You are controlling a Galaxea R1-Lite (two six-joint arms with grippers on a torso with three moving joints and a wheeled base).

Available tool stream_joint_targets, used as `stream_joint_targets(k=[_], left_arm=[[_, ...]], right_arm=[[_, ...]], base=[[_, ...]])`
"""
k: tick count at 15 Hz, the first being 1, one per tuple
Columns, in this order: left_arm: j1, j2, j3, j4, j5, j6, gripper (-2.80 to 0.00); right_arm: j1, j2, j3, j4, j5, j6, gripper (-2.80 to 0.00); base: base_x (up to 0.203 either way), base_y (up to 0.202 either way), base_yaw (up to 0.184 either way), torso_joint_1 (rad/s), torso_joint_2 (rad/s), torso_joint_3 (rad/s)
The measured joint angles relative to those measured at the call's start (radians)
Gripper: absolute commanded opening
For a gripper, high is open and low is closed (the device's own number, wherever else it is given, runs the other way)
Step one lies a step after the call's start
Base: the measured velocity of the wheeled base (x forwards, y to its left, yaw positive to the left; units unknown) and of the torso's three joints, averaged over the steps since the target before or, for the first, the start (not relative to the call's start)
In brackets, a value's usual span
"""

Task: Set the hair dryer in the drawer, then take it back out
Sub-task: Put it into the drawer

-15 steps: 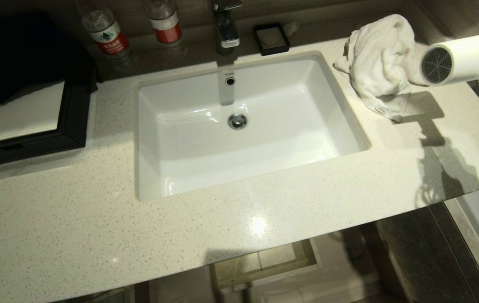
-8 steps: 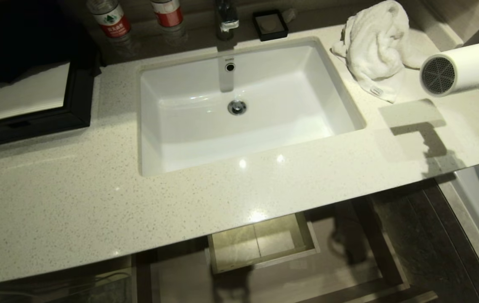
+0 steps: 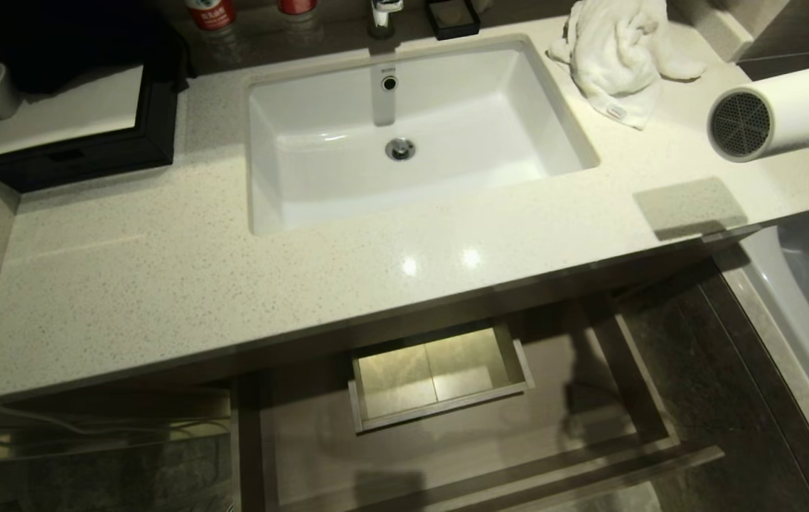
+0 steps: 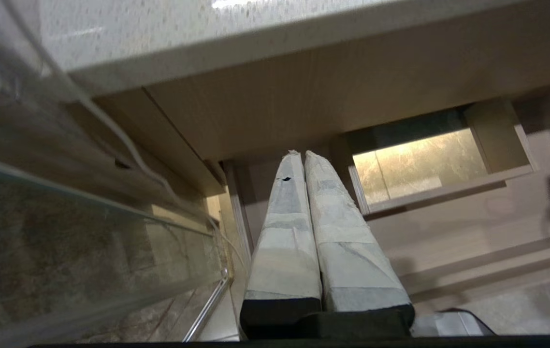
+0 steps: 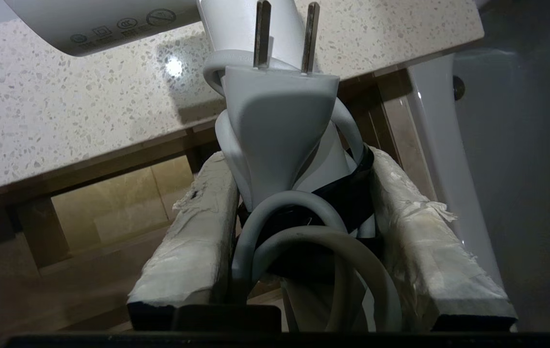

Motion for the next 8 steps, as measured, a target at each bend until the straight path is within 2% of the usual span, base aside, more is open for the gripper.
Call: stream_joint_targets(k=[8], left_arm=[[0.000,0.000,0.000,0.000,0.000,0.000,-2.80]], right_arm=[[0.009,-0.037,0.026,-0.001,-0.001,-0.021,-2.80]], base=[[0.000,0.000,0.000,-0.296,0.12,-0.179]])
